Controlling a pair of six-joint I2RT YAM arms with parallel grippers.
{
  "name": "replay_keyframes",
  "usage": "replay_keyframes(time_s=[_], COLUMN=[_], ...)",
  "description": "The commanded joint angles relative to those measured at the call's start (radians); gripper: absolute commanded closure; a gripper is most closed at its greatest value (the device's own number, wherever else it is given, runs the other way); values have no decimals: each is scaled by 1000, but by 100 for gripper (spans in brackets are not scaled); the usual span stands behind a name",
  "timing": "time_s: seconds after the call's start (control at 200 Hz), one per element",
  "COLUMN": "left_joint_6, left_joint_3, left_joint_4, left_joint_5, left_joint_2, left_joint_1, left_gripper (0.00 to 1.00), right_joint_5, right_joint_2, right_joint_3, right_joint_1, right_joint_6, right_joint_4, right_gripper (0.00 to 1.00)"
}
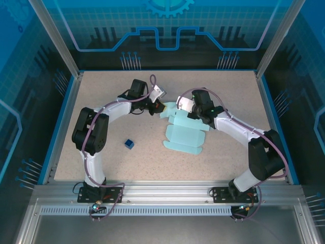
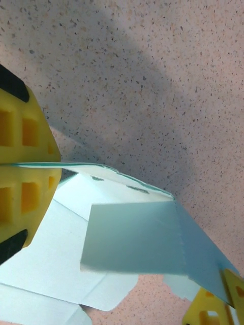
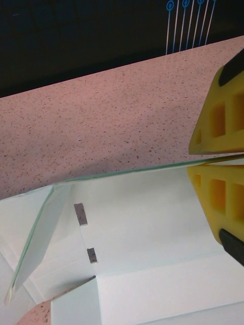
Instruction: Fold the paper box
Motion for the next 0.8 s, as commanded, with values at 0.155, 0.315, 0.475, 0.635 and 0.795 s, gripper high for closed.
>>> replay_keyframes(time_s=[0.155, 0.315, 0.475, 0.635, 0.795], left_joint_6=[56, 69, 81, 85, 83], left_joint_3=[-1, -4, -8, -6, -3], left_joint_4=[-37, -34, -36, -39, -40], left_joint_5=[-17, -6, 13, 15, 15], left_joint_2=[-43, -46, -47, -49, -48], left_joint_1=[1, 1, 1, 1, 1], left_gripper=[100, 100, 100, 100, 100], right_joint_5=[9, 5, -14, -58, -96], right_joint_2=[-38, -23, -6, 25, 58], right_joint_3=[40, 60, 82, 129, 172], right_joint_1=[-62, -83, -100, -133, -159], right_joint_6=[13, 14, 11, 10, -5], right_joint_4=[-59, -81, -86, -146, -216], right_gripper=[85, 80, 73, 66, 61])
